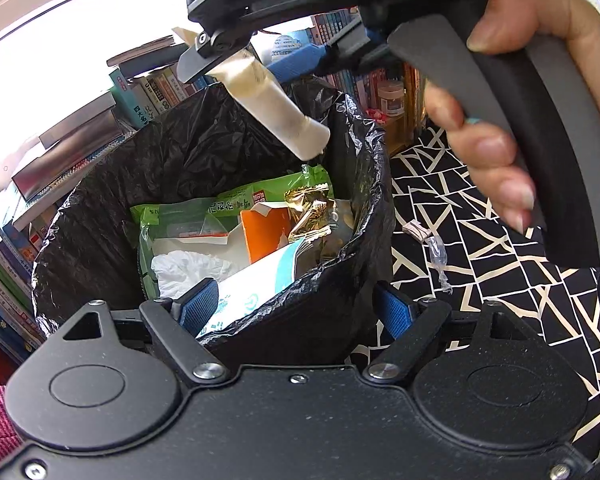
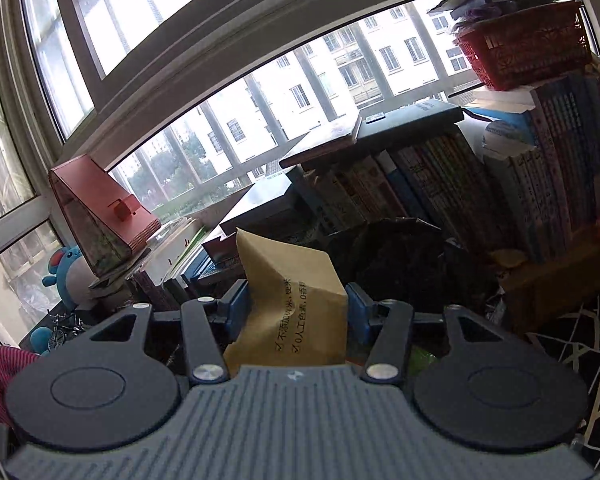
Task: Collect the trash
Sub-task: 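Carry the tan packet over the bin and open the right gripper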
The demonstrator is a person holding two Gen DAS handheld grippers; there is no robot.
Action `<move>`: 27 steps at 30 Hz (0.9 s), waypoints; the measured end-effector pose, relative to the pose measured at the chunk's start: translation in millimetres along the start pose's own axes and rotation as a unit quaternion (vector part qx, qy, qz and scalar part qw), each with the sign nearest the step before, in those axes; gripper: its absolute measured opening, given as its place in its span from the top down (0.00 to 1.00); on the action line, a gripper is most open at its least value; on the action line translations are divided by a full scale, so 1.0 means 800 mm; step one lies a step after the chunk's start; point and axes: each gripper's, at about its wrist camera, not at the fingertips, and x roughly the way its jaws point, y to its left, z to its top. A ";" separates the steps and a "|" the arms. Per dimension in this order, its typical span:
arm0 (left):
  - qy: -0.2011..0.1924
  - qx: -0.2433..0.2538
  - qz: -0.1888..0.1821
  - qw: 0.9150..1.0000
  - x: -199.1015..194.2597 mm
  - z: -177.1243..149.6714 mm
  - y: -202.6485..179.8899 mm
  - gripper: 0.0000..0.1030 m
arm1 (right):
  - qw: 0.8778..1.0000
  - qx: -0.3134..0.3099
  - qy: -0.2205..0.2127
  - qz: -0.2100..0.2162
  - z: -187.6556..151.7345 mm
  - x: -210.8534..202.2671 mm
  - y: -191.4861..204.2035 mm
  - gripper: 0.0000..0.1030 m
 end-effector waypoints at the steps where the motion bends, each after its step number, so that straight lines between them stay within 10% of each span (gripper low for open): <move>1: 0.000 0.000 0.000 1.000 0.000 0.000 0.000 0.20 | 1.000 0.002 0.001 0.000 -0.001 0.001 -0.001 0.29; 14: 0.000 0.000 0.000 1.000 0.001 0.001 0.000 0.20 | 0.999 0.010 0.008 -0.039 0.008 -0.011 -0.011 0.17; 27: 0.002 -0.006 -0.004 1.000 0.001 0.003 0.003 0.20 | 0.986 0.014 -0.005 -0.167 0.030 -0.079 -0.050 0.11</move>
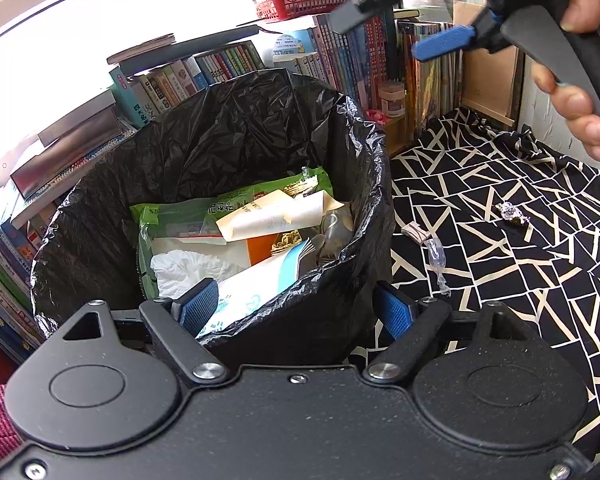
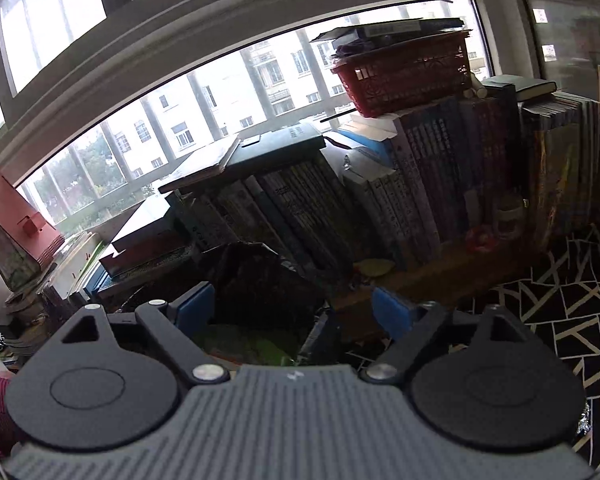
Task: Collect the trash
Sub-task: 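Carry the tan packet over the bin and open the right gripper, then move the right gripper down to the clear plastic wrapper, then close the right gripper on the clear plastic wrapper and lift it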
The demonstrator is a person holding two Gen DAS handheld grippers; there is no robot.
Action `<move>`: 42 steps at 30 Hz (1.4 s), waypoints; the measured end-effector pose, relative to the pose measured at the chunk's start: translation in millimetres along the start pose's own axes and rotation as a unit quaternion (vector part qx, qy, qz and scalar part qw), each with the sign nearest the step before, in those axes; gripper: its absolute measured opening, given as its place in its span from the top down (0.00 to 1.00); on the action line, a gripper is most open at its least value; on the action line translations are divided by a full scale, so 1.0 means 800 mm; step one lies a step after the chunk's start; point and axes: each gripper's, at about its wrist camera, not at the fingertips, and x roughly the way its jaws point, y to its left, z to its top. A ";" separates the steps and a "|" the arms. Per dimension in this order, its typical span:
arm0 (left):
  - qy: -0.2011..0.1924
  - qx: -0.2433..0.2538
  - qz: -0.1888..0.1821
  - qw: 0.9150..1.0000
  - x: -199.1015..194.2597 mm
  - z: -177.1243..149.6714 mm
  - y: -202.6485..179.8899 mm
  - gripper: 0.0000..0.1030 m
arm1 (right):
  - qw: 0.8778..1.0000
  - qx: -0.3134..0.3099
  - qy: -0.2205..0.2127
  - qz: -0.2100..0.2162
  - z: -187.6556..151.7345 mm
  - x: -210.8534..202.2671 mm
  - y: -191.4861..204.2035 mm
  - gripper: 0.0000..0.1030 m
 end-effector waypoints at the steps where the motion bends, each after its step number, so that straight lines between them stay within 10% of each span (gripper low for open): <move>1: 0.000 0.000 -0.001 1.000 0.000 0.000 0.000 0.20 | 1.000 0.003 0.000 -0.011 -0.003 -0.002 -0.007 0.10; 22: -0.001 0.001 -0.001 1.000 -0.001 -0.001 -0.001 0.20 | 0.971 0.086 0.076 -0.211 -0.098 0.072 -0.145 0.08; 42: -0.003 0.004 0.001 1.000 -0.002 -0.001 -0.003 0.20 | 0.950 0.020 0.208 -0.230 -0.188 0.165 -0.138 0.17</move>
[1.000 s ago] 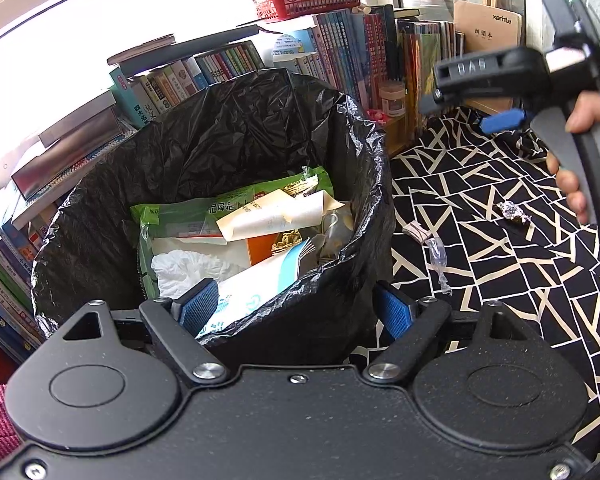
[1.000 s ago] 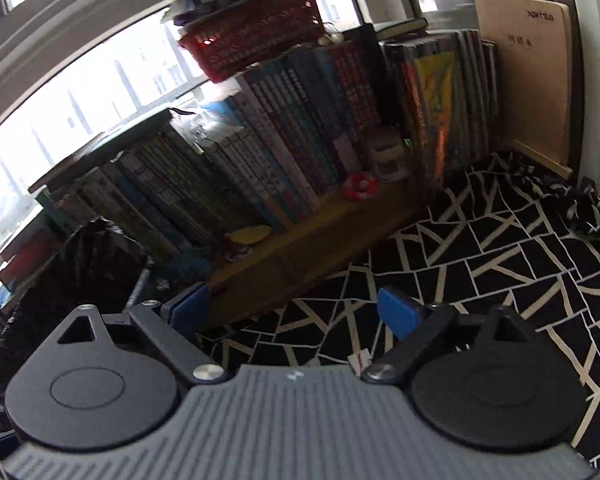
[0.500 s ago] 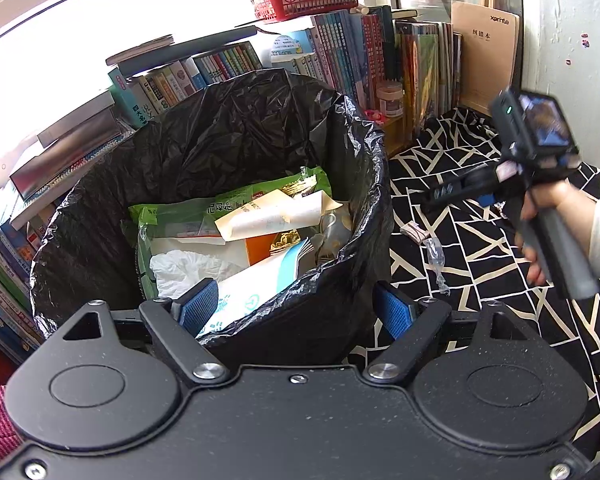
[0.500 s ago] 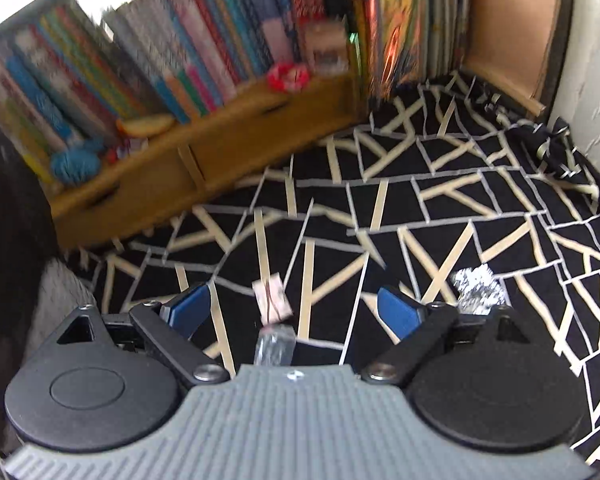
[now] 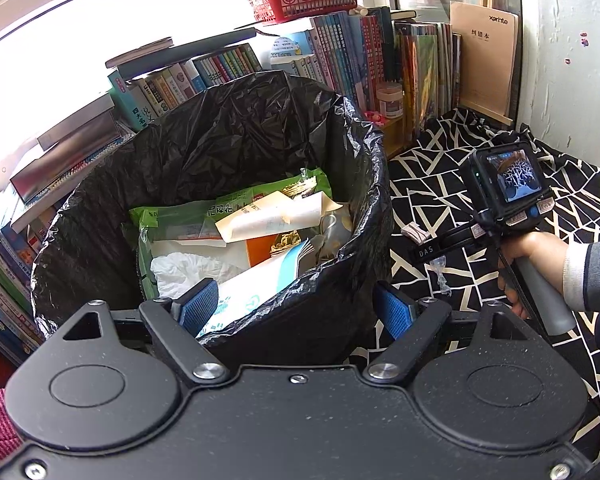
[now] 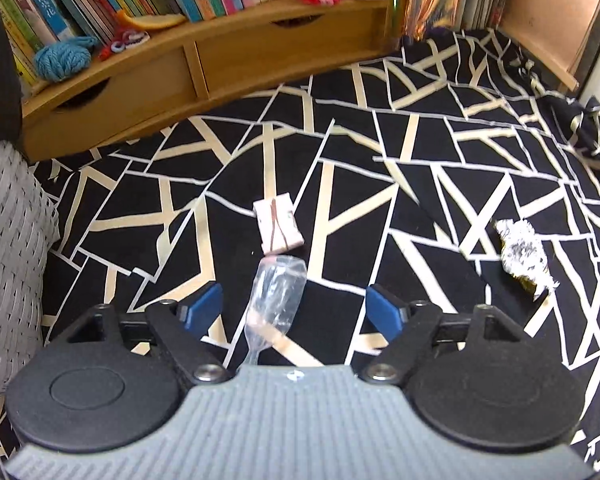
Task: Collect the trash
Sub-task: 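Close the right gripper on the clear plastic wrapper and lift it, then carry the plastic wrapper over the bin and open the right gripper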
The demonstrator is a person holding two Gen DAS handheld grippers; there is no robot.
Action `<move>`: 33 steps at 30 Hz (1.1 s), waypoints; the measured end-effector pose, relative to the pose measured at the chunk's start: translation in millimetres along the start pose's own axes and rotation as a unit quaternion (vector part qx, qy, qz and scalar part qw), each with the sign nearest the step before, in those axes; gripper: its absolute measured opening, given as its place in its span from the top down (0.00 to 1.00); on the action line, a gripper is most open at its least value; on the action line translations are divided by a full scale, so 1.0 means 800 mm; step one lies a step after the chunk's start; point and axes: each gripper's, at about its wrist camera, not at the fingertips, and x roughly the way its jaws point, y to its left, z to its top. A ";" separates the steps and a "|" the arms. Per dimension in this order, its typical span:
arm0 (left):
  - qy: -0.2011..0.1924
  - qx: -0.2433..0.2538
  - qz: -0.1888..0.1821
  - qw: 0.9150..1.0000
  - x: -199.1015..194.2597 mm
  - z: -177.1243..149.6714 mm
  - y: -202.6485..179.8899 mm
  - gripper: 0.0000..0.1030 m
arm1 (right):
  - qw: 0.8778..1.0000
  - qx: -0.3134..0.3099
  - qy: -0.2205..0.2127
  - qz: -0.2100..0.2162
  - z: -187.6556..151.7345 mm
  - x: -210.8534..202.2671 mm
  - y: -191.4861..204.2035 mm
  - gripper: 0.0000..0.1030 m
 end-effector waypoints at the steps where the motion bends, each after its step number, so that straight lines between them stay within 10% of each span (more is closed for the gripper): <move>1: 0.000 0.000 0.000 1.000 0.000 0.000 0.000 0.20 | 1.000 0.000 0.000 0.004 -0.001 0.000 -0.002 0.18; 13: 0.000 0.001 0.000 1.000 0.000 0.000 0.000 0.20 | 0.999 -0.016 0.019 0.028 -0.003 0.003 0.019 0.67; 33: -0.001 0.000 0.000 1.000 0.001 -0.002 0.000 0.20 | 0.972 0.054 -0.168 0.153 0.060 -0.151 0.019 0.68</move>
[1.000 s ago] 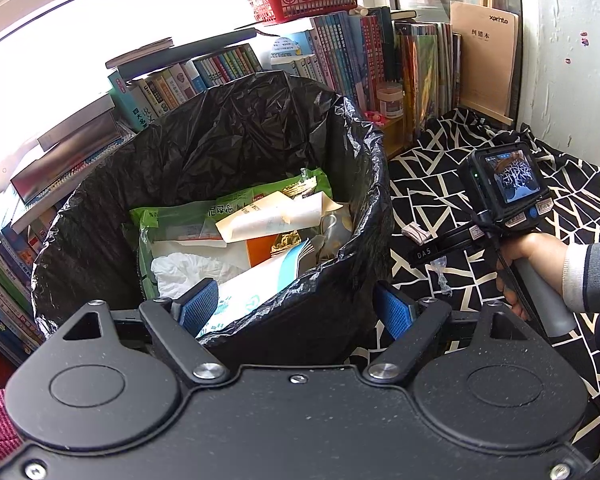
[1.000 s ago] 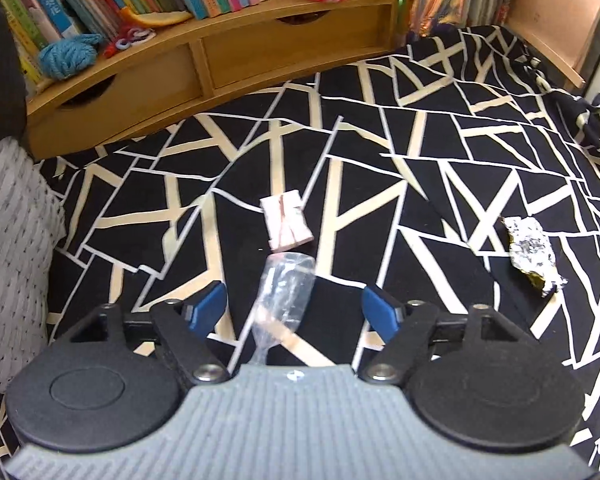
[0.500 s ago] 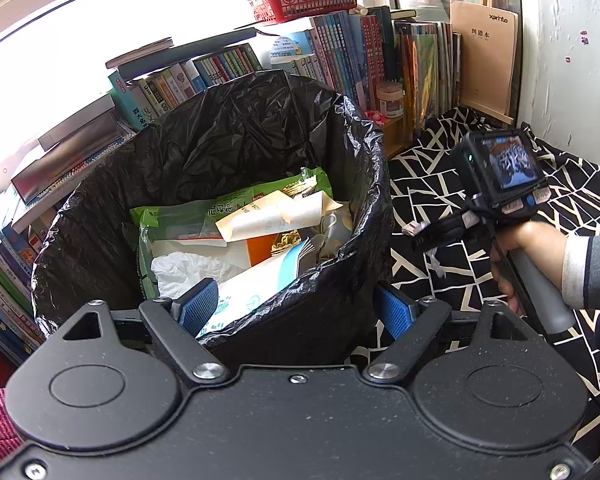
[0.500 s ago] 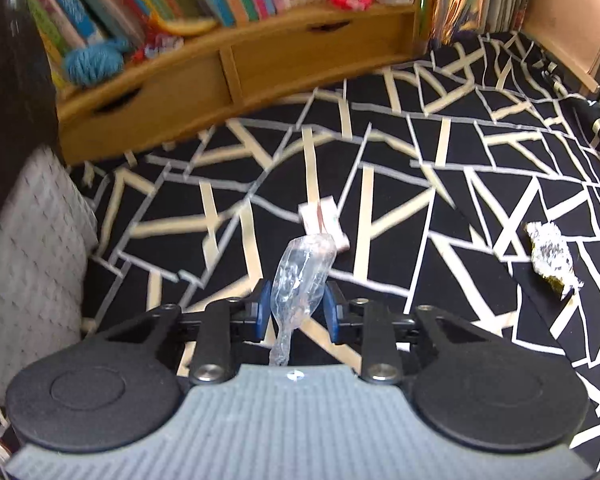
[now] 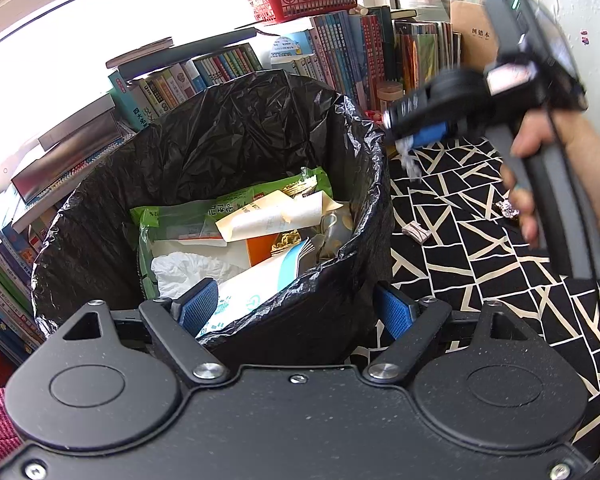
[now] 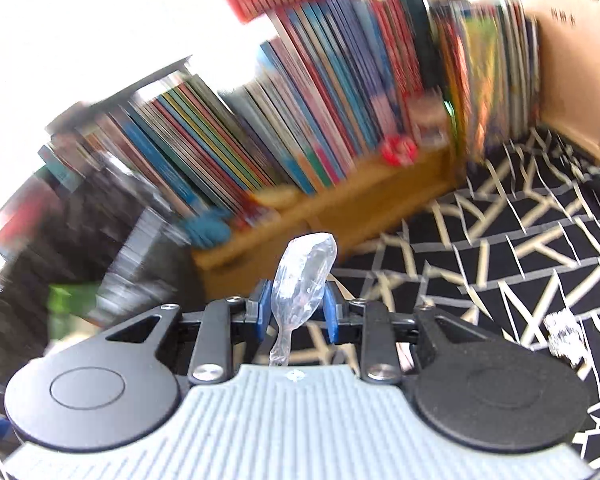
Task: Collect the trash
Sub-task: 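Carry the plastic wrapper over the bin and open the right gripper, then move the right gripper down to the crumpled silver foil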
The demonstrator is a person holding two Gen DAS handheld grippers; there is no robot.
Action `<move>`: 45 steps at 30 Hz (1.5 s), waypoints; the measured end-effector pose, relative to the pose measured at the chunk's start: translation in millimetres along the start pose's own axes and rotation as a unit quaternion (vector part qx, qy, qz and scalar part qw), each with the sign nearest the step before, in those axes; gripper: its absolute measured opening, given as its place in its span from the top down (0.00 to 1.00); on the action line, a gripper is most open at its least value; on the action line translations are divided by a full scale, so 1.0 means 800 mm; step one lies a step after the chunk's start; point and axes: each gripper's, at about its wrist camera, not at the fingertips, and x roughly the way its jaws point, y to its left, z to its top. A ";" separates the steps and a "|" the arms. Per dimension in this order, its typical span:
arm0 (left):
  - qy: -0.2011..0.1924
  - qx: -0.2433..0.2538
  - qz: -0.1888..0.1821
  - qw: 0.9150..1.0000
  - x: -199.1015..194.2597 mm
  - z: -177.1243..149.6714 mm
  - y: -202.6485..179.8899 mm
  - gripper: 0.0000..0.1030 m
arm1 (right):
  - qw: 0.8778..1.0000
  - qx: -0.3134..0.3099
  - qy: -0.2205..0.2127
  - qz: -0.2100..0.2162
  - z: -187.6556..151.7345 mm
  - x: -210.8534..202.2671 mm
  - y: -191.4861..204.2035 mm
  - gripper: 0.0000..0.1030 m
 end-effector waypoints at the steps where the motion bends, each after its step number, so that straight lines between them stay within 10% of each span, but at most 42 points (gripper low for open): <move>1: 0.000 0.000 0.000 1.000 0.000 0.000 0.000 0.20 | 1.000 -0.005 -0.016 0.008 0.008 -0.012 0.007 0.68; 8: 0.002 -0.001 0.002 1.000 0.001 0.001 0.000 0.20 | 0.991 -0.054 -0.081 0.091 0.052 -0.079 0.057 0.67; 20: 0.003 -0.001 0.002 1.000 0.000 0.001 -0.001 0.20 | 0.978 -0.112 -0.031 0.170 0.037 -0.073 0.126 0.64; 24: 0.002 -0.001 0.002 1.000 0.000 0.001 -0.001 0.20 | 0.977 -0.112 -0.024 0.178 0.032 -0.071 0.128 0.40; 45: 0.003 0.000 0.003 1.000 0.000 0.000 -0.001 0.20 | 0.998 -0.048 -0.024 0.033 0.029 -0.078 0.019 0.19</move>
